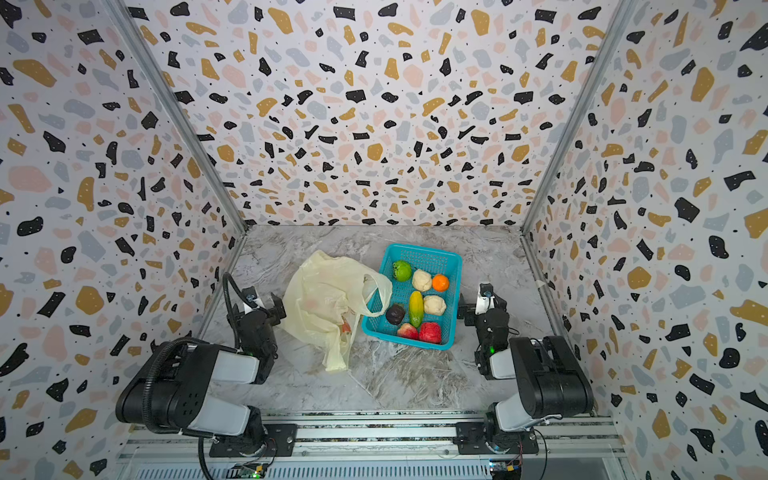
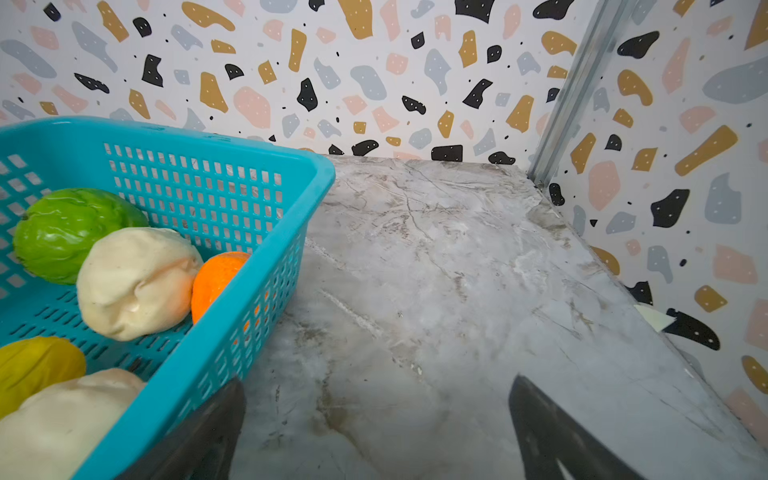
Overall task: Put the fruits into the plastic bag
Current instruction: 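Move the left gripper to the bag mouth while the right gripper approaches the basket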
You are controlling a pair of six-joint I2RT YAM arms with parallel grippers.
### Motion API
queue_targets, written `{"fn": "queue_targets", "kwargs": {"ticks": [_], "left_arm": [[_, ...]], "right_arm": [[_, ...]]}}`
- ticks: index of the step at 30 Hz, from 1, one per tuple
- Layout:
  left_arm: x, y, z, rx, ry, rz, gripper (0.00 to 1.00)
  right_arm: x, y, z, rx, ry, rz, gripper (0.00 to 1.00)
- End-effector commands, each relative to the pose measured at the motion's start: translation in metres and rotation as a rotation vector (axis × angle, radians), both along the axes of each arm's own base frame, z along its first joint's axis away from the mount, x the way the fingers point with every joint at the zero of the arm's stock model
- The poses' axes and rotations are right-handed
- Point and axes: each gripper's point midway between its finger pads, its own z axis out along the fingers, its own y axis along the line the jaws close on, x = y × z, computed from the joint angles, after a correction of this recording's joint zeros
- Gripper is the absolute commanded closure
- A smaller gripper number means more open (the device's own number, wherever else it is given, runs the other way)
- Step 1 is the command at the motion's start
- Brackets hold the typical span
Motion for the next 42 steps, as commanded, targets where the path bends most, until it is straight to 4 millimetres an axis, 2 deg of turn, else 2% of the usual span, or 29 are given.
{"fn": "queue_targets", "kwargs": {"ticks": [1,35,40,42], "left_arm": [[0.006,0.003,0.017,-0.011,-0.066,0.012,0.01],[0.006,0.003,0.016,-0.013,-0.062,0.008,0.01],[0.008,0.003,0.017,-0.017,-0.064,-0.003,0.00],[0.016,-0.001,0.024,-0.012,-0.065,-0.039,0.01]], "right_arm": [[0.003,0.000,0.013,0.007,-0.042,0.008,0.01],[0.003,-0.001,0.012,0.012,-0.037,0.009,0.01],[0.002,-0.001,0.013,0.029,-0.043,0.035,0.01],[0.002,-0.002,0.017,0.024,-0.054,0.026,0.01]]}}
